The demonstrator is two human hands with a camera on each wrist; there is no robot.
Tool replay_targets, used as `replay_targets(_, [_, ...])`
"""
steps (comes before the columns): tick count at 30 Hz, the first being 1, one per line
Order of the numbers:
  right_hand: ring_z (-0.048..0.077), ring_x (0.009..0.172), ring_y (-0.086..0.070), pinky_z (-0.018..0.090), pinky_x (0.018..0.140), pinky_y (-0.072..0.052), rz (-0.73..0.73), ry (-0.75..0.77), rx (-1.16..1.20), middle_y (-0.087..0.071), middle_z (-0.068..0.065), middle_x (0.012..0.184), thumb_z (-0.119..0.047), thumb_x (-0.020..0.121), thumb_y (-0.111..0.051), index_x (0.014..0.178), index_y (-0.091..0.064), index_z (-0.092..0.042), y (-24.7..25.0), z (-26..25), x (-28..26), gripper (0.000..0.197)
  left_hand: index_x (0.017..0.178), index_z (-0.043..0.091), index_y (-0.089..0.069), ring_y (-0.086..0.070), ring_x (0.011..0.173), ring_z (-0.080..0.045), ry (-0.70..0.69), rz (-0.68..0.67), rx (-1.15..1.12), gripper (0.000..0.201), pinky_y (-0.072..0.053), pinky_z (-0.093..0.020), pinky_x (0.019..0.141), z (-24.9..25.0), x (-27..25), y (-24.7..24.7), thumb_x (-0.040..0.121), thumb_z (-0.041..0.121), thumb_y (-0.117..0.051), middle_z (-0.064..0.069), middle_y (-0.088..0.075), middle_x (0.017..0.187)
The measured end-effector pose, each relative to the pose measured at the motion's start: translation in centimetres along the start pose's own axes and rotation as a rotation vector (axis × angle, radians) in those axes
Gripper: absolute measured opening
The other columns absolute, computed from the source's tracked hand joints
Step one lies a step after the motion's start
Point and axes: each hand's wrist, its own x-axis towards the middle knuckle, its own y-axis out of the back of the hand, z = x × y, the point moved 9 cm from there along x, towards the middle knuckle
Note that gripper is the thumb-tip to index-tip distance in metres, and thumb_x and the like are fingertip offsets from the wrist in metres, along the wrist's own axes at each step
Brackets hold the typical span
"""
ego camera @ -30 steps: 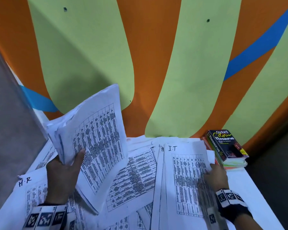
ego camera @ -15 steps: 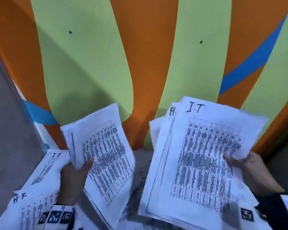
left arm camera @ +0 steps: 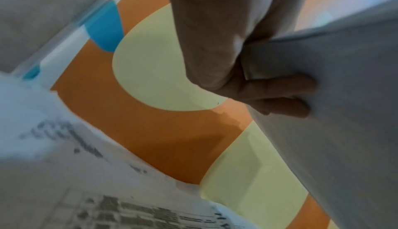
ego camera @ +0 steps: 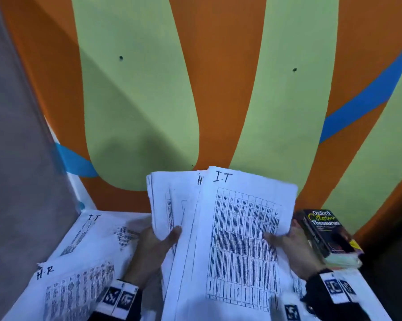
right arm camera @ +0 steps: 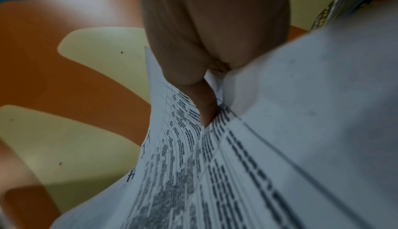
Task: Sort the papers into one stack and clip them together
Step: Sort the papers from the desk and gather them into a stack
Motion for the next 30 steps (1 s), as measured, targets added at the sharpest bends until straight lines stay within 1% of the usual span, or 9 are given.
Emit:
replay_targets(6, [0.015,0.072,-0.07,0.021,0.064,-0.053,-0.034,0.046,-0.123,-0.077,0.011,0.083,0.004,0.075,-0.071,0.079,-0.074,-0.001,-0.9,-2.5,0.0,0.007,0.093,0.017,-0.072,-0.073,0.09,-0.024,0.052,0.041,-0.035,0.017,-0.058,-0.044,0.08,-0.8,0.0,0.9,0.076,0.016,-0.076,0.004,-0.078,0.091])
replay_targets(9, [-0.005,0.041,-0.051,0.009,0.05,-0.043,-0.027,0.068,-0.119,-0.061,-0.005,0.043,0.002,0.08,-0.067,0.039,-0.063,-0.013,-0.8,-3.7,0.3,0.043,0.097,0.016,-0.071,-0.073,0.091,-0.025,0.079,0.027,-0.099,0.017,-0.056,-0.045,0.083,-0.6,0.3,1.1,0.08,0.015,-0.074,-0.002,-0.077,0.095])
replay_targets(13, [0.012,0.07,-0.062,0.029,0.071,-0.05,-0.112,-0.01,-0.046,-0.069,0.002,0.074,-0.026,0.069,-0.08,0.081,-0.064,0.001,-1.8,-2.2,1.2,0.033,0.096,0.023,-0.071,-0.073,0.091,-0.02,0.042,-0.098,-0.204,0.035,-0.059,-0.03,0.07,0.9,0.2,-0.3,0.068,0.041,-0.078,0.003,-0.077,0.096])
replay_targets(17, [0.007,0.099,-0.069,0.016,0.072,-0.056,-0.247,-0.103,0.046,-0.076,0.002,0.092,-0.002,0.086,-0.064,0.096,-0.064,-0.005,-5.1,-0.3,1.0,0.01,0.104,0.018,-0.07,-0.072,0.093,-0.022,0.02,-0.162,-0.143,0.085,-0.059,-0.033,0.073,0.9,0.3,-1.8,0.043,0.078,-0.073,-0.002,-0.076,0.1])
replay_targets(20, [0.012,0.116,-0.062,0.023,0.093,-0.052,-0.184,-0.017,-0.059,-0.068,0.0,0.122,-0.013,0.082,-0.071,0.124,-0.06,-0.011,-5.4,-0.4,1.3,0.044,0.102,0.016,-0.07,-0.072,0.091,-0.024,-0.014,-0.172,-0.092,0.089,-0.058,-0.043,0.079,1.5,0.5,-2.1,0.045,0.084,-0.066,-0.006,-0.076,0.099])
replay_targets(22, [0.003,0.109,-0.063,0.016,0.088,-0.051,-0.093,0.141,-0.159,-0.069,-0.009,0.118,-0.014,0.087,-0.066,0.127,-0.056,-0.014,-5.1,-2.4,1.2,0.041,0.091,0.023,-0.074,-0.073,0.088,-0.018,-0.073,-0.171,-0.028,0.07,-0.059,-0.037,0.077,2.5,0.7,-2.1,0.046,0.077,-0.073,-0.001,-0.077,0.095])
replay_targets(26, [-0.018,0.06,-0.054,0.003,0.054,-0.04,-0.032,0.43,-0.306,-0.059,-0.035,0.063,-0.036,0.085,-0.059,0.123,-0.042,-0.02,-6.7,-6.8,-0.4,0.045,0.082,0.033,-0.066,-0.067,0.073,0.009,-0.152,-0.112,0.07,0.022,-0.052,-0.016,0.064,4.2,1.8,-1.8,0.07,0.024,-0.082,0.032,-0.07,0.074])
replay_targets(28, [-0.012,0.075,-0.064,0.006,0.062,-0.05,-0.033,0.419,-0.265,-0.067,-0.028,0.079,-0.012,0.089,-0.06,0.131,-0.034,-0.025,-7.0,-6.9,-0.3,0.051,0.078,0.03,-0.063,-0.066,0.065,0.007,-0.134,-0.051,0.086,0.021,-0.054,-0.027,0.061,4.1,2.4,-1.3,0.066,0.019,-0.076,0.028,-0.069,0.064])
replay_targets(30, [0.013,0.111,-0.063,0.032,0.089,-0.056,0.008,0.39,-0.204,-0.064,-0.007,0.12,0.001,0.087,-0.063,0.137,-0.029,-0.025,-6.5,-6.3,-0.1,0.065,0.077,0.023,-0.068,-0.072,0.071,-0.013,-0.113,-0.016,0.092,0.019,-0.058,-0.042,0.067,3.8,2.8,-1.1,0.07,0.009,-0.08,0.012,-0.073,0.068])
